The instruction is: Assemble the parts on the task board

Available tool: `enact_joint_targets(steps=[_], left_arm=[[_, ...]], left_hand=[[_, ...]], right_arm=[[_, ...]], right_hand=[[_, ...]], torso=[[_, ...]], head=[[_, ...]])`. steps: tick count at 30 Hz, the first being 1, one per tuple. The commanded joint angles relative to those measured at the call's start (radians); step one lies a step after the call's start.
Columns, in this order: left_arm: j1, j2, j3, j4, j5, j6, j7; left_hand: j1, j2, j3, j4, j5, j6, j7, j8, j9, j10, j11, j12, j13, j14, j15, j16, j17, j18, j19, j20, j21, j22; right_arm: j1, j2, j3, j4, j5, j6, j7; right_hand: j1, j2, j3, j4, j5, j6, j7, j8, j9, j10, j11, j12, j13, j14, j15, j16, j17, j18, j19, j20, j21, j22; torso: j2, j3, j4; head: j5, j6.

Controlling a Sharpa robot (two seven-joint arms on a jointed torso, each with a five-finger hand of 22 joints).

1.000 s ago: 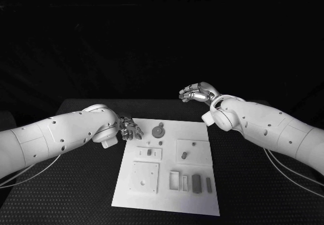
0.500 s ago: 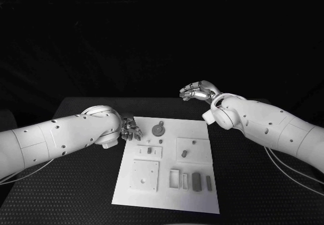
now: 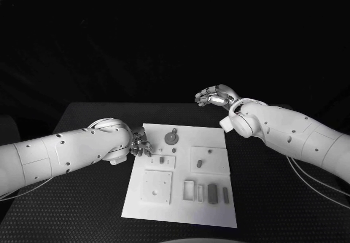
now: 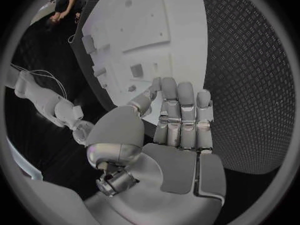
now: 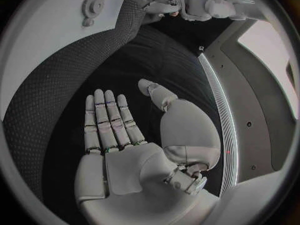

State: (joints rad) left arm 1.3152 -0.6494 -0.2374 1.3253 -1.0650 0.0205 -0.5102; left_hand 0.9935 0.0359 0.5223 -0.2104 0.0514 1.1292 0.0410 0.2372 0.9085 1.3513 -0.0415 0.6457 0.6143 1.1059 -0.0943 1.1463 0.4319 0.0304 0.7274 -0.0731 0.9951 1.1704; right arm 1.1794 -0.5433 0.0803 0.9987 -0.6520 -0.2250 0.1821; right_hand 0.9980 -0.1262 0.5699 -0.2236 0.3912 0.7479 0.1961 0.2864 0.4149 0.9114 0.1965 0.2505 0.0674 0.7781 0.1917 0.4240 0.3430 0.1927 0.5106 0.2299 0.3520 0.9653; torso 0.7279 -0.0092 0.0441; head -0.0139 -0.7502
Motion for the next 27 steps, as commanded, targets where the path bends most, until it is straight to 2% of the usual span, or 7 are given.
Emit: enact_joint_targets(steps=[1, 11, 27], left_arm=[[-0.002, 0.003, -0.001, 0.006, -0.013, -0.001, -0.010], [-0.014, 0.003, -0.001, 0.024, -0.029, 0.000, -0.014], [-0.020, 0.005, -0.001, 0.034, -0.043, 0.002, -0.010]], left_hand=[[0.016, 0.006, 0.019, -0.016, 0.003, 0.001, -0.004, 0.004, 0.092, 0.035, -0.028, -0.001, -0.002, 0.003, -0.003, 0.004, -0.001, -0.013, 0.005, -0.117, 0.006, -0.001], [0.015, 0.006, 0.020, -0.016, 0.003, 0.002, -0.004, 0.004, 0.092, 0.037, -0.028, -0.001, -0.002, 0.004, -0.003, 0.004, -0.002, -0.013, 0.006, -0.118, 0.007, -0.002], [0.015, 0.006, 0.021, -0.016, 0.003, 0.002, -0.004, 0.004, 0.093, 0.038, -0.028, -0.002, -0.003, 0.005, -0.004, 0.003, -0.003, -0.013, 0.006, -0.118, 0.007, -0.003]], right_arm=[[0.000, 0.000, 0.000, 0.002, 0.002, 0.013, 0.006], [0.000, -0.001, 0.000, 0.002, 0.002, 0.013, 0.006], [0.000, -0.001, 0.000, 0.003, 0.002, 0.014, 0.006]], right_hand=[[-0.007, 0.005, -0.006, -0.002, 0.005, -0.001, 0.018, 0.000, -0.001, 0.004, 0.000, -0.004, 0.000, -0.006, 0.000, -0.001, -0.001, -0.013, -0.002, -0.004, -0.005, 0.001], [-0.006, 0.005, -0.006, -0.002, 0.005, -0.001, 0.018, 0.001, -0.002, 0.005, 0.000, -0.004, 0.000, -0.006, 0.000, -0.001, -0.001, -0.013, -0.003, -0.004, -0.005, 0.002], [-0.006, 0.005, -0.006, -0.003, 0.005, -0.002, 0.018, 0.001, -0.002, 0.005, 0.000, -0.006, 0.000, -0.007, 0.000, -0.001, -0.002, -0.013, -0.003, -0.004, -0.007, 0.003]], torso=[[0.000, 0.0003, -0.0011], [0.000, 0.0002, -0.0007], [0.000, 0.0006, -0.0015]], head=[[0.001, -0.002], [-0.001, -0.007], [0.000, -0.009]])
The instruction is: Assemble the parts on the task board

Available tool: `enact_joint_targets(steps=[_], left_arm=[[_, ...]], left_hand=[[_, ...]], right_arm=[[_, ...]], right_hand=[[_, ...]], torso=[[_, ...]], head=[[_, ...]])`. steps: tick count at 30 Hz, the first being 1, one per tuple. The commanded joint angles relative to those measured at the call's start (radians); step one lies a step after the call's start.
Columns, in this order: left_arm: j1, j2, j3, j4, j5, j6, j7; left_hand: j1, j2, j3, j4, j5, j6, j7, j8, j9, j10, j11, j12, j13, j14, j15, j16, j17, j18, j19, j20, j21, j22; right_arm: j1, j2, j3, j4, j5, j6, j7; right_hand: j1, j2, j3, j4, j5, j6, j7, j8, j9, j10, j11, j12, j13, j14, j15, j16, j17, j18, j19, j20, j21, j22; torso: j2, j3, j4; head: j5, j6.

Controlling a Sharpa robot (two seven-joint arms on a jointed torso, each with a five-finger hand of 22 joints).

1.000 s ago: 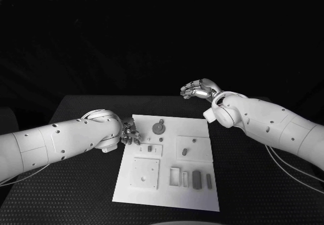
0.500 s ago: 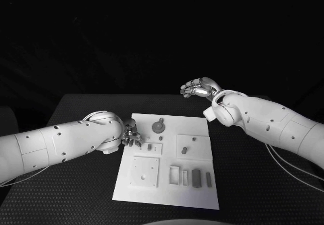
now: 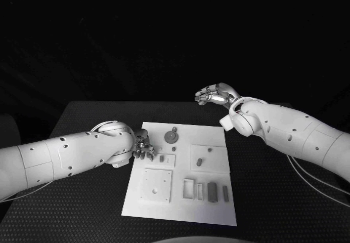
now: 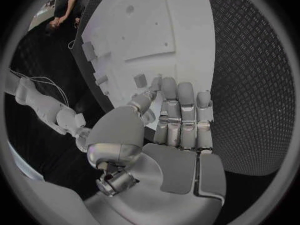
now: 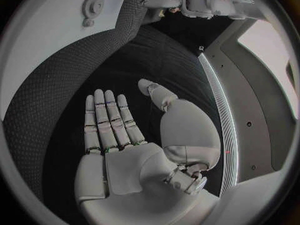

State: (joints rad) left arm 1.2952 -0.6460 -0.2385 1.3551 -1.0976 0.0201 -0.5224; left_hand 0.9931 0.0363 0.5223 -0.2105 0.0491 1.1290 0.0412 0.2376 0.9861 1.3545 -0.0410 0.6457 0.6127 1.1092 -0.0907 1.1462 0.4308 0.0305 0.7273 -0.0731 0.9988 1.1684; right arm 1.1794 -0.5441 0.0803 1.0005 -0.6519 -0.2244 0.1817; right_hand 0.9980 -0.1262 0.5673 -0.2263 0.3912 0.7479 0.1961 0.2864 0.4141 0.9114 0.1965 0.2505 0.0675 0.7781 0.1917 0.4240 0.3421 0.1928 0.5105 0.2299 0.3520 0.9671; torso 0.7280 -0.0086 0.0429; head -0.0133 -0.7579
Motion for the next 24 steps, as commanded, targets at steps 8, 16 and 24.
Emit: enact_joint_targets(steps=[8, 16, 24], left_arm=[[-0.001, 0.000, 0.000, 0.005, -0.001, 0.021, 0.007], [-0.001, 0.001, 0.000, 0.004, -0.002, 0.030, 0.008], [-0.001, -0.001, 0.000, 0.004, -0.002, 0.038, 0.005]], left_hand=[[0.017, 0.003, 0.022, -0.018, 0.005, 0.003, -0.004, 0.003, 0.016, 0.035, -0.028, -0.003, -0.002, 0.002, -0.007, 0.002, -0.002, -0.013, 0.006, -0.119, 0.004, -0.002], [0.019, 0.001, 0.023, -0.021, 0.005, 0.003, -0.004, 0.002, 0.016, 0.036, -0.028, -0.003, -0.002, 0.003, -0.007, 0.002, -0.002, -0.013, 0.005, -0.119, 0.004, -0.003], [0.019, 0.000, 0.024, -0.022, 0.005, 0.003, -0.004, 0.002, 0.016, 0.037, -0.028, -0.004, -0.003, 0.003, -0.007, 0.001, -0.003, -0.013, 0.005, -0.119, 0.004, -0.004]], right_arm=[[0.000, 0.000, 0.000, 0.001, 0.002, 0.014, 0.006], [0.000, 0.000, 0.000, 0.001, 0.002, 0.015, 0.006], [0.000, 0.001, 0.000, 0.000, 0.002, 0.016, 0.006]], right_hand=[[-0.006, 0.005, -0.004, 0.000, 0.005, -0.002, 0.019, 0.001, -0.002, 0.005, 0.000, -0.006, 0.000, -0.007, 0.000, -0.001, -0.001, -0.014, -0.002, -0.004, -0.007, 0.002], [-0.006, 0.005, -0.004, 0.000, 0.005, -0.002, 0.019, 0.001, -0.002, 0.005, 0.000, -0.007, 0.000, -0.007, 0.001, -0.001, -0.001, -0.014, -0.002, -0.004, -0.008, 0.002], [-0.006, 0.005, -0.004, 0.000, 0.005, -0.002, 0.019, 0.001, -0.002, 0.005, 0.000, -0.007, 0.000, -0.007, 0.001, -0.001, -0.002, -0.014, -0.002, -0.004, -0.008, 0.002]], torso=[[0.001, 0.0001, -0.0007], [0.000, -0.0007, 0.0003], [0.000, 0.0003, 0.0004]], head=[[-0.001, -0.001], [-0.001, -0.002], [0.000, -0.003]])
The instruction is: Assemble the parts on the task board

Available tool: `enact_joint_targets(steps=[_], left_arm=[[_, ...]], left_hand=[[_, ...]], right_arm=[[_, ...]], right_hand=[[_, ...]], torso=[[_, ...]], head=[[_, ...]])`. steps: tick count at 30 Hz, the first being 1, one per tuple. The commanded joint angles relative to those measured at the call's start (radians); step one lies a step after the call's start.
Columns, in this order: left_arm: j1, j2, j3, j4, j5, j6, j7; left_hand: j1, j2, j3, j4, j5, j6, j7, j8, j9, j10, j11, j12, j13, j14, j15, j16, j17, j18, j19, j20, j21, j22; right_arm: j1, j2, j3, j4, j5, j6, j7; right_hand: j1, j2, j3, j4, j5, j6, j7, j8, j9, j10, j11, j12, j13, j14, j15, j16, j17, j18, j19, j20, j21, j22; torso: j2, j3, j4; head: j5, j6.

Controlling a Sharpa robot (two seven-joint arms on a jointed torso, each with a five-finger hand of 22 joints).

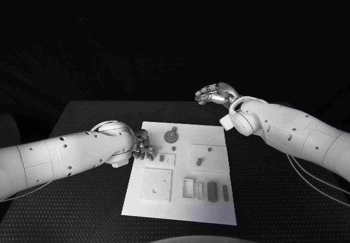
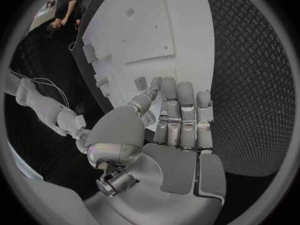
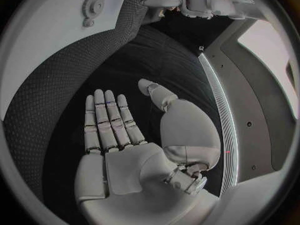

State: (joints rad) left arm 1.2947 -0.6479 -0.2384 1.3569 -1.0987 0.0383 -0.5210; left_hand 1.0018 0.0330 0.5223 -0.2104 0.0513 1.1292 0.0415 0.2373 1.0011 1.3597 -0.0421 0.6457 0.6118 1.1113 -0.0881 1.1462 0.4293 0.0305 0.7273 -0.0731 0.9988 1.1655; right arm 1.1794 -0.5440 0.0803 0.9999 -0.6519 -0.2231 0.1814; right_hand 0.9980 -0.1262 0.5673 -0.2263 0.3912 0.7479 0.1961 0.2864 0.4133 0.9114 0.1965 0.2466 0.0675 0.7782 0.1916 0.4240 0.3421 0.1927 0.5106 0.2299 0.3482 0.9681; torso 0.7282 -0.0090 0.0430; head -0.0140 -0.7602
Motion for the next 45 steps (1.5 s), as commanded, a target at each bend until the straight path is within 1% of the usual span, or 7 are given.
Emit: enact_joint_targets(steps=[1, 4, 14, 30, 37, 45], left_arm=[[0.000, 0.000, 0.000, 0.002, -0.002, 0.019, 0.004], [0.000, 0.000, 0.000, 0.002, -0.003, 0.020, 0.003], [-0.002, 0.004, 0.000, -0.002, -0.003, 0.025, 0.005], [-0.017, 0.020, 0.000, -0.028, -0.032, 0.022, 0.008], [-0.019, 0.023, 0.000, -0.027, -0.042, 0.021, 0.014], [-0.019, 0.022, 0.000, -0.027, -0.050, 0.018, 0.014]], left_hand=[[0.011, 0.004, 0.024, -0.022, 0.003, 0.003, -0.004, 0.003, 0.001, 0.032, -0.027, -0.004, -0.002, 0.001, -0.009, 0.001, -0.001, -0.013, 0.005, -0.119, 0.004, -0.001], [0.011, 0.004, 0.024, -0.022, 0.003, 0.003, -0.004, 0.003, 0.001, 0.032, -0.027, -0.004, -0.002, 0.001, -0.009, 0.001, -0.001, -0.013, 0.005, -0.119, 0.004, -0.001], [0.012, 0.003, 0.024, -0.023, 0.003, 0.004, -0.004, 0.002, 0.001, 0.032, -0.026, -0.004, -0.002, 0.001, -0.009, 0.001, -0.002, -0.014, 0.004, -0.119, 0.004, -0.002], [0.012, 0.003, 0.025, -0.023, 0.003, 0.004, -0.004, 0.002, 0.001, 0.033, -0.026, -0.005, -0.002, 0.001, -0.009, 0.000, -0.002, -0.014, 0.004, -0.119, 0.005, -0.003], [0.012, 0.004, 0.025, -0.023, 0.003, 0.004, -0.003, 0.001, 0.001, 0.033, -0.026, -0.005, -0.003, 0.001, -0.008, 0.000, -0.002, -0.014, 0.004, -0.119, 0.005, -0.003], [0.011, 0.004, 0.025, -0.023, 0.003, 0.003, -0.003, 0.000, 0.001, 0.033, -0.025, -0.006, -0.003, 0.001, -0.008, 0.000, -0.003, -0.014, 0.004, -0.118, 0.005, -0.004]], right_arm=[[0.000, 0.001, 0.000, 0.001, 0.002, 0.015, 0.007], [0.000, 0.000, 0.000, 0.001, 0.002, 0.015, 0.007], [0.000, 0.001, 0.000, 0.001, 0.002, 0.017, 0.007], [0.000, -0.001, 0.000, 0.001, 0.002, 0.017, 0.007], [0.000, -0.001, 0.000, 0.001, 0.002, 0.018, 0.007], [-0.001, -0.002, 0.000, 0.002, 0.002, 0.018, 0.007]], right_hand=[[-0.006, 0.005, -0.004, 0.000, 0.005, -0.002, 0.018, 0.001, -0.002, 0.005, 0.000, -0.003, 0.000, -0.007, 0.001, -0.001, -0.002, -0.014, -0.003, -0.004, -0.005, 0.001], [-0.006, 0.005, -0.004, 0.000, 0.005, -0.002, 0.018, 0.001, -0.002, 0.006, 0.000, -0.004, 0.000, -0.007, 0.001, -0.001, -0.002, -0.014, -0.002, -0.004, -0.005, 0.001], [-0.007, 0.005, -0.005, 0.000, 0.005, -0.002, 0.019, 0.002, -0.002, 0.006, 0.000, -0.004, 0.000, -0.007, 0.001, 0.000, -0.002, -0.014, -0.002, -0.004, -0.006, 0.002], [-0.007, 0.005, -0.006, 0.000, 0.006, -0.001, 0.019, 0.002, -0.002, 0.006, 0.000, -0.005, 0.001, -0.008, 0.001, 0.000, -0.002, -0.014, -0.002, -0.004, -0.007, 0.003], [-0.007, 0.005, -0.006, 0.000, 0.006, -0.001, 0.019, 0.002, -0.003, 0.007, 0.000, -0.005, 0.001, -0.008, 0.001, 0.000, -0.002, -0.014, -0.002, -0.004, -0.007, 0.003], [-0.008, 0.005, -0.007, 0.001, 0.006, -0.001, 0.019, 0.002, -0.003, 0.007, 0.000, -0.006, 0.001, -0.008, 0.001, 0.000, -0.003, -0.014, -0.002, -0.004, -0.008, 0.003]], torso=[[0.000, 0.0008, 0.0003], [0.000, 0.0004, -0.0008], [0.000, 0.0006, -0.0001], [0.000, 0.0006, -0.0006], [0.000, 0.0007, -0.0003], [0.000, 0.0008, -0.0005]], head=[[0.000, -0.001], [0.001, 0.000], [-0.001, -0.001], [-0.004, -0.003], [-0.006, -0.005], [-0.006, -0.005]])
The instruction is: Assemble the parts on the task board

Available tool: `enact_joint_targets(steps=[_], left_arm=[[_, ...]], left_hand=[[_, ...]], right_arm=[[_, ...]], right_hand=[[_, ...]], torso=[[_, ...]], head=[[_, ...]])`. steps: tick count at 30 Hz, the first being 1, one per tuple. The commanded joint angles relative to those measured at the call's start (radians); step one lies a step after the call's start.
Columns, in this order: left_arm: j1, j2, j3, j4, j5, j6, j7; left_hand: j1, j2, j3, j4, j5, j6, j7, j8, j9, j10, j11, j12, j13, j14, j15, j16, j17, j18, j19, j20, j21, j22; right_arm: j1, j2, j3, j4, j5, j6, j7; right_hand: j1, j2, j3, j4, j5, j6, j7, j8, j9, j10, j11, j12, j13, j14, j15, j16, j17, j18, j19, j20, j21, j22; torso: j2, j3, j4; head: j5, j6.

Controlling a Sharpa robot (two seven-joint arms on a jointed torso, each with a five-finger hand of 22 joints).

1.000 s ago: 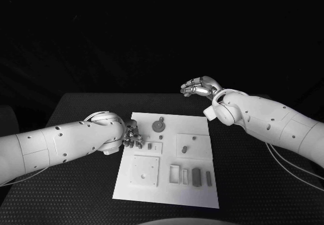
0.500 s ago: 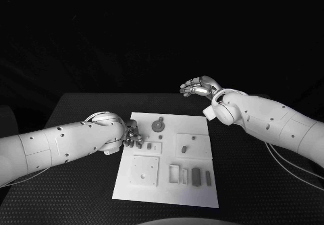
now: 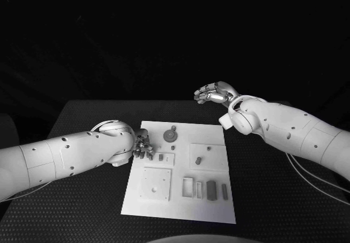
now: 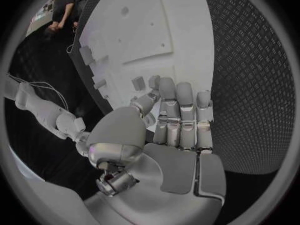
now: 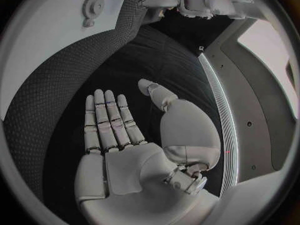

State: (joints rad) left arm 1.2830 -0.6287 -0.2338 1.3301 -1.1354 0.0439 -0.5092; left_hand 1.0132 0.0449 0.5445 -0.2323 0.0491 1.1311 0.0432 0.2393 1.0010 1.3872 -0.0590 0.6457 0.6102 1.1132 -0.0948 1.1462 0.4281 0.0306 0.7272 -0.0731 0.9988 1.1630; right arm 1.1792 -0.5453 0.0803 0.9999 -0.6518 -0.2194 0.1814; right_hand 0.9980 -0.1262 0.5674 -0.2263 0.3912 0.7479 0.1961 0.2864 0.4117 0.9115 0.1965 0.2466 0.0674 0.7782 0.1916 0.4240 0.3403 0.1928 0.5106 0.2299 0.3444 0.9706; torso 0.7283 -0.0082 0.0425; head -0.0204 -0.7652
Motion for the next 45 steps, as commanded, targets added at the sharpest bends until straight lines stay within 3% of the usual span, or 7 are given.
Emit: enact_joint_targets(steps=[1, 9, 18, 24, 35, 38, 45], left_arm=[[-0.008, 0.003, -0.004, -0.001, -0.013, 0.012, 0.002], [-0.008, 0.001, -0.004, -0.012, -0.009, -0.028, 0.002], [-0.008, -0.002, -0.004, -0.022, 0.020, -0.074, 0.005], [-0.008, -0.002, -0.004, -0.024, 0.044, -0.069, 0.006], [-0.008, -0.006, -0.004, -0.032, 0.057, -0.078, 0.006], [-0.007, -0.013, -0.004, -0.039, 0.083, -0.109, 0.011], [-0.007, -0.044, -0.003, -0.024, 0.150, -0.188, 0.055]], left_hand=[[-0.001, -0.008, 0.003, -0.001, 0.005, 0.001, -0.005, -0.002, 0.001, 0.005, -0.008, -0.006, -0.001, -0.001, -0.001, 0.000, -0.001, -0.014, 0.004, -0.118, 0.005, -0.001], [-0.011, -0.010, 0.002, 0.010, 0.005, -0.006, -0.002, -0.009, -0.003, 0.005, -0.007, -0.008, -0.003, -0.002, -0.001, -0.002, -0.003, -0.015, 0.003, -0.118, 0.007, -0.004], [-0.060, -0.036, -0.009, 0.064, 0.003, -0.051, 0.015, -0.064, -0.054, -0.003, 0.006, -0.011, 0.000, -0.007, -0.003, -0.004, -0.004, -0.017, -0.002, -0.118, 0.012, -0.015], [-0.100, 0.020, -0.009, 0.132, 0.004, -0.053, 0.018, -0.077, -0.074, -0.010, 0.009, -0.012, 0.002, -0.013, -0.002, -0.006, -0.005, -0.017, -0.012, -0.119, 0.014, -0.020], [-0.091, 0.012, -0.009, 0.122, 0.004, -0.055, 0.019, -0.082, -0.081, -0.014, 0.010, -0.012, 0.003, -0.016, -0.002, -0.006, -0.005, -0.016, -0.017, -0.119, 0.017, -0.020], [-0.093, 0.004, -0.012, 0.123, 0.003, -0.060, 0.021, -0.086, -0.085, -0.019, 0.012, -0.013, 0.003, -0.019, -0.001, -0.008, -0.006, -0.017, -0.019, -0.119, 0.019, -0.021], [-0.123, -0.055, -0.034, 0.150, 0.000, -0.058, 0.021, -0.086, -0.090, -0.028, 0.012, -0.013, 0.006, -0.026, 0.002, -0.009, -0.007, -0.016, -0.026, -0.116, 0.019, -0.026]], right_arm=[[0.000, 0.000, 0.000, 0.001, 0.002, 0.015, 0.007], [0.000, -0.001, 0.000, 0.002, 0.002, 0.015, 0.006], [-0.001, -0.001, 0.000, 0.001, 0.002, 0.014, 0.006], [-0.001, -0.002, 0.000, 0.002, 0.002, 0.014, 0.006], [-0.001, -0.003, 0.000, 0.002, 0.002, 0.014, 0.006], [-0.001, -0.004, 0.000, 0.003, 0.002, 0.013, 0.007], [-0.002, -0.009, 0.000, 0.005, 0.002, 0.013, 0.007]], right_hand=[[-0.008, 0.005, -0.007, 0.001, 0.007, -0.002, 0.019, 0.002, -0.001, 0.007, 0.000, -0.006, 0.001, -0.008, 0.001, 0.000, -0.001, -0.014, -0.002, -0.004, -0.004, 0.001], [-0.008, 0.005, -0.007, 0.001, 0.007, -0.002, 0.019, 0.002, -0.002, 0.007, 0.000, -0.006, 0.001, -0.008, 0.001, 0.000, -0.001, -0.014, -0.002, -0.004, -0.004, 0.001], [-0.008, 0.005, -0.007, 0.001, 0.007, -0.002, 0.019, 0.002, -0.002, 0.007, 0.000, -0.007, 0.001, -0.008, 0.001, 0.000, -0.001, -0.014, -0.002, -0.004, -0.005, 0.002], [-0.008, 0.005, -0.008, 0.001, 0.007, -0.002, 0.019, 0.002, -0.002, 0.007, 0.000, -0.007, 0.001, -0.008, 0.001, 0.000, -0.001, -0.014, -0.002, -0.004, -0.005, 0.002], [-0.008, 0.005, -0.008, 0.001, 0.007, -0.002, 0.019, 0.003, -0.002, 0.007, 0.000, -0.008, 0.001, -0.008, 0.001, 0.001, -0.002, -0.014, -0.002, -0.004, -0.006, 0.002], [-0.008, 0.005, -0.008, 0.001, 0.007, -0.002, 0.019, 0.003, -0.003, 0.007, 0.000, -0.008, 0.001, -0.009, 0.001, 0.001, -0.002, -0.014, -0.002, -0.004, -0.007, 0.003], [-0.008, 0.005, -0.008, 0.001, 0.007, -0.002, 0.019, 0.003, -0.003, 0.007, 0.000, -0.009, 0.001, -0.009, 0.001, 0.001, -0.002, -0.014, -0.002, -0.004, -0.007, 0.003]], torso=[[0.000, 0.0000, 0.0000], [0.000, -0.0002, 0.0007], [0.000, 0.0000, 0.0000], [0.000, 0.0003, 0.0002], [-0.001, 0.0002, -0.0002], [0.000, 0.0003, -0.0002], [-0.001, 0.0000, 0.0009]], head=[[0.000, 0.000], [-0.001, 0.001], [-0.002, 0.001], [-0.002, 0.002], [-0.001, 0.003], [0.000, 0.004], [-0.002, 0.007]])
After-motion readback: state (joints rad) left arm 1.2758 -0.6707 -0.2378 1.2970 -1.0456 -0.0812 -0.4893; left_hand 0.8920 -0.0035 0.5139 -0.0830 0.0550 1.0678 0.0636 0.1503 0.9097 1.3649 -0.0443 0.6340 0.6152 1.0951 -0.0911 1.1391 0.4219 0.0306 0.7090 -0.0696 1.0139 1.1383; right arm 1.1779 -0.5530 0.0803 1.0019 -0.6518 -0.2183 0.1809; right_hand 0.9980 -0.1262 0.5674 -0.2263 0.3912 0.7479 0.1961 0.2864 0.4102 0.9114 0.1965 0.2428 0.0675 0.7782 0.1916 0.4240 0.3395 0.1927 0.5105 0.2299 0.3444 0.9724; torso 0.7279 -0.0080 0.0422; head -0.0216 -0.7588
